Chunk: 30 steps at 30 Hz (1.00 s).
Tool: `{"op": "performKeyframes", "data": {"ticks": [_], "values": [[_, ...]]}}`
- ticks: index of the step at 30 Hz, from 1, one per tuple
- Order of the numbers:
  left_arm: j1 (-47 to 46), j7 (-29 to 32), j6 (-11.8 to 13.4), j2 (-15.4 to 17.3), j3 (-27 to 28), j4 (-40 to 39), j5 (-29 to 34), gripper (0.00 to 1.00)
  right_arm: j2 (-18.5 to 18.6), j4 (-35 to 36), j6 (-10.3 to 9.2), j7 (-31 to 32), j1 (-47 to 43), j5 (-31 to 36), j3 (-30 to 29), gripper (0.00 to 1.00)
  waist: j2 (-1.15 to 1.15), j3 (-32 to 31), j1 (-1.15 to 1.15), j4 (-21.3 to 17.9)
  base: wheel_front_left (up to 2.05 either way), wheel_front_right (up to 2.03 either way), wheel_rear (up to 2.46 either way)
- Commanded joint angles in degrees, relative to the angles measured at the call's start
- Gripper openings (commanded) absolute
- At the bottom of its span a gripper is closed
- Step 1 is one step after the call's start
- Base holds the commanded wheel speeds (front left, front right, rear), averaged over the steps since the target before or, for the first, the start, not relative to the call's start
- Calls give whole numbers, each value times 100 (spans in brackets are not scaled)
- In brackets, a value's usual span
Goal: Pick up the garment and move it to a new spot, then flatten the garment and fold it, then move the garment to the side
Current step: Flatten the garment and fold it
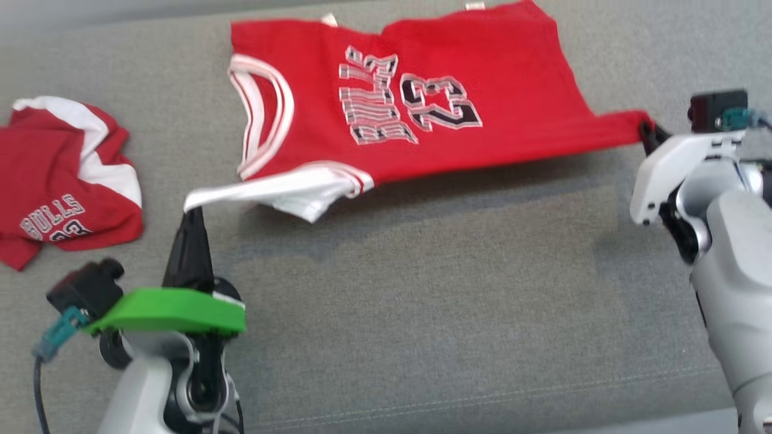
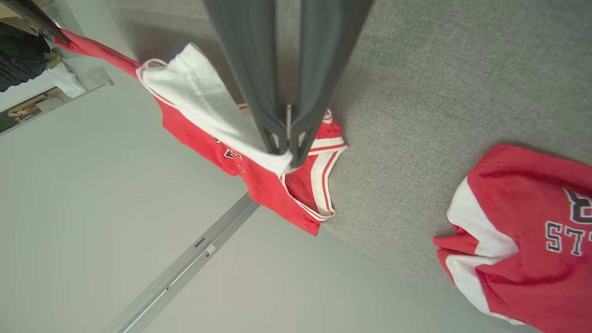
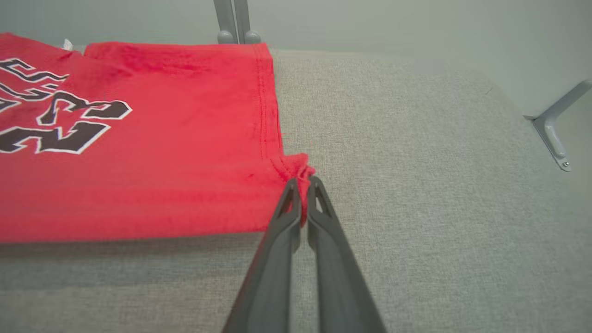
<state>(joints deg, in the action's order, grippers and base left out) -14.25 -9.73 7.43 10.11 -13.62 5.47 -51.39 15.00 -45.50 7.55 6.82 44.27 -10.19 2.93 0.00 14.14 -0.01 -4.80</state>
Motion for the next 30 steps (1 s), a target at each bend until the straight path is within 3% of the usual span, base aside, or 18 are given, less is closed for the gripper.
{"op": "performKeyframes", "data": {"ticks": [1, 10, 18, 30], "values": [[307, -48, 97, 38, 2, -69, 54, 0, 9, 100, -12, 50, -274, 27, -79, 0, 0, -535, 1, 223, 0, 0, 0], [1481, 434, 521, 168, -227, -446, -29, 0, -104, 564, -13, 409, -1323, 289, -544, 0, 0, -912, 1, 291, 0, 0, 0], [1975, 794, 801, 346, -592, -550, 222, 0, -506, 1263, -13, 1191, -2407, 827, -1345, 0, 0, -1224, 1, 373, 0, 0, 0], [2622, 2036, 1387, 1024, -1123, -1033, 448, 0, -942, 3012, -12, 2459, -3890, 894, -1551, 0, 0, -1450, 1, 288, 0, 0, 0]]}}
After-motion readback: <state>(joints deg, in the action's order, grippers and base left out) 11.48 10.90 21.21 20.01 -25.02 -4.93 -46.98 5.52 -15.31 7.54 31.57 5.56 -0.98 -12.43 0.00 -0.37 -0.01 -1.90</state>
